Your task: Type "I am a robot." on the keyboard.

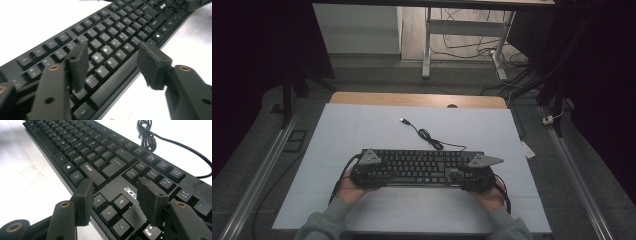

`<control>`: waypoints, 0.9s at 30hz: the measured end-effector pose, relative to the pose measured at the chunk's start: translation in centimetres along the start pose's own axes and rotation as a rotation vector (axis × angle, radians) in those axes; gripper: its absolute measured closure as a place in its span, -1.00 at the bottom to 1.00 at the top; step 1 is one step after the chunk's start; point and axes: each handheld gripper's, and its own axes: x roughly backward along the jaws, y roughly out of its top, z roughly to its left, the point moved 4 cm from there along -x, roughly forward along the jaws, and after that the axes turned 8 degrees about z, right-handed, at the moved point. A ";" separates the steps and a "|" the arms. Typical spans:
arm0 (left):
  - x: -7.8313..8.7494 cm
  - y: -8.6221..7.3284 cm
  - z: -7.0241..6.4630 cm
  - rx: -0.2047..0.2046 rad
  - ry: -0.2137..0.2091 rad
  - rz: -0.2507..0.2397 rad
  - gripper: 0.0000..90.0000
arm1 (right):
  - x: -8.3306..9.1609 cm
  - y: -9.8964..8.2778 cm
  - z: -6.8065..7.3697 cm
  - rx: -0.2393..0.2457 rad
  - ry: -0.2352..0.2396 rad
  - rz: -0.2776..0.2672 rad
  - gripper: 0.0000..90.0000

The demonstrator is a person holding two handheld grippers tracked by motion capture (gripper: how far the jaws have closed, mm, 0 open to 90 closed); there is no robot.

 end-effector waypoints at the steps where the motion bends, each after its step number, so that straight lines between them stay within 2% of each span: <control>1: 0.1 0.0 0.1 0.004 0.003 -0.003 -0.13 | 0.0 0.0 0.0 0.000 0.000 0.000 0.06; 8: 1.0 -0.2 1.1 0.052 0.012 -0.026 -0.25 | -0.1 0.0 -0.1 0.002 -0.001 0.001 0.05; 16: 1.4 -0.3 1.6 0.065 0.024 -0.036 -0.27 | -0.2 0.0 0.1 0.007 0.000 0.008 0.05; 27: 1.6 -0.6 2.8 0.090 0.063 -0.036 -0.35 | -0.2 -0.1 0.0 0.005 -0.009 0.019 0.04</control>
